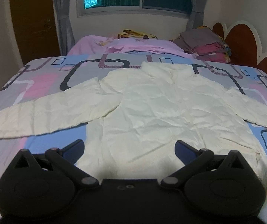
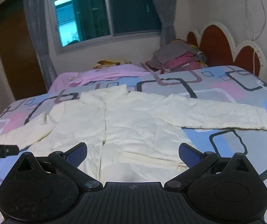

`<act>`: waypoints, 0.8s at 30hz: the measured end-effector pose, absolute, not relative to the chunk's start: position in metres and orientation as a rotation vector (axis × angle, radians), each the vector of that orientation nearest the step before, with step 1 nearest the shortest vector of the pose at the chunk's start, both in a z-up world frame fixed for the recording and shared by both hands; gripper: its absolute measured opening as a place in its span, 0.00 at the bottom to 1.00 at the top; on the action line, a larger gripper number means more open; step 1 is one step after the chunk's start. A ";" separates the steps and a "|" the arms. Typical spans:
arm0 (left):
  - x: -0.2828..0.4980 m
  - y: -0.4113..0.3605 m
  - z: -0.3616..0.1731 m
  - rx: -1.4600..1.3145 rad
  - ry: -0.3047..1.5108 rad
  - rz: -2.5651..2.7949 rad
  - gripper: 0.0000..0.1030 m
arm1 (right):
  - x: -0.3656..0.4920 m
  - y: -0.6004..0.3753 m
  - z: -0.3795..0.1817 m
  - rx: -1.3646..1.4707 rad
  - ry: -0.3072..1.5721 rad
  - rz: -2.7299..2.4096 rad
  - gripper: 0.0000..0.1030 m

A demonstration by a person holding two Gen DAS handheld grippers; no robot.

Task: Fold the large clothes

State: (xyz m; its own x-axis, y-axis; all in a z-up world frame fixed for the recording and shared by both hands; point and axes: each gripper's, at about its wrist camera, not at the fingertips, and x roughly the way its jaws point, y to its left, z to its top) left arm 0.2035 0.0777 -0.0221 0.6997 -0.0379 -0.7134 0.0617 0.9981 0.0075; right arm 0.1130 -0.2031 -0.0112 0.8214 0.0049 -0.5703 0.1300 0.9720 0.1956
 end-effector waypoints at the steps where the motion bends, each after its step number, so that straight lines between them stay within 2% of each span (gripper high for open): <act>1: 0.210 0.080 -0.023 0.034 0.796 -0.062 1.00 | 0.117 -0.202 -0.011 0.238 0.604 -0.078 1.00; 12: 0.263 0.079 -0.027 0.053 0.803 -0.111 1.00 | 0.147 -0.218 -0.016 0.281 0.617 -0.177 1.00; 24: 0.292 0.029 -0.046 0.005 0.793 -0.021 1.00 | 0.184 -0.322 -0.048 0.290 0.639 -0.193 1.00</act>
